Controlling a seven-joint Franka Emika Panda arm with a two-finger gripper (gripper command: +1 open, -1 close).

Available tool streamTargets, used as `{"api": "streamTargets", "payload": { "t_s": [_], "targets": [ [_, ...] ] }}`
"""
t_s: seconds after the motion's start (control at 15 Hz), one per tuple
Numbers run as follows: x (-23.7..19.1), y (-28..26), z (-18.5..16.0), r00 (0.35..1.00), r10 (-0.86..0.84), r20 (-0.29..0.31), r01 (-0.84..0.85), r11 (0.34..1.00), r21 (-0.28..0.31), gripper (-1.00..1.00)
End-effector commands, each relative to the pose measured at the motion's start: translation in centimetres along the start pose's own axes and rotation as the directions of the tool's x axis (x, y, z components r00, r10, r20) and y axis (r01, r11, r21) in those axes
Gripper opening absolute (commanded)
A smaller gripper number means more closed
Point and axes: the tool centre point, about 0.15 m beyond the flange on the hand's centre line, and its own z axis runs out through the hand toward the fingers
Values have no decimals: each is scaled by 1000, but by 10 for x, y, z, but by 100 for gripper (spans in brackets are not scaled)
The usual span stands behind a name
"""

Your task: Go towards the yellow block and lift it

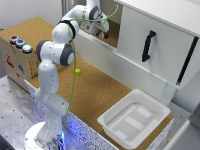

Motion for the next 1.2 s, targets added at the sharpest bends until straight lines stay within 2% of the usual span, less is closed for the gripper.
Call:
{"api": "streamTargets", "payload": {
  "t_s": [0.0,0.13,0.27,0.47,0.67,0.87,0.93,1.13],
  "targets": [
    [-129,-3,1,979,-130,-160,140,989,56,100],
    [-153,-5,10,973,-183,-138,196,977,83,100],
    [-172,-4,33,962,-259,-86,267,958,105,100],
    [-183,-4,73,937,-350,4,348,931,111,100],
    [-186,-15,108,902,-428,57,422,902,95,100],
    [-192,-29,132,862,-503,61,497,863,91,100],
    [-195,-35,140,852,-522,53,515,851,107,100],
    [-207,-50,164,821,-565,82,555,823,116,100]
  ]
}}
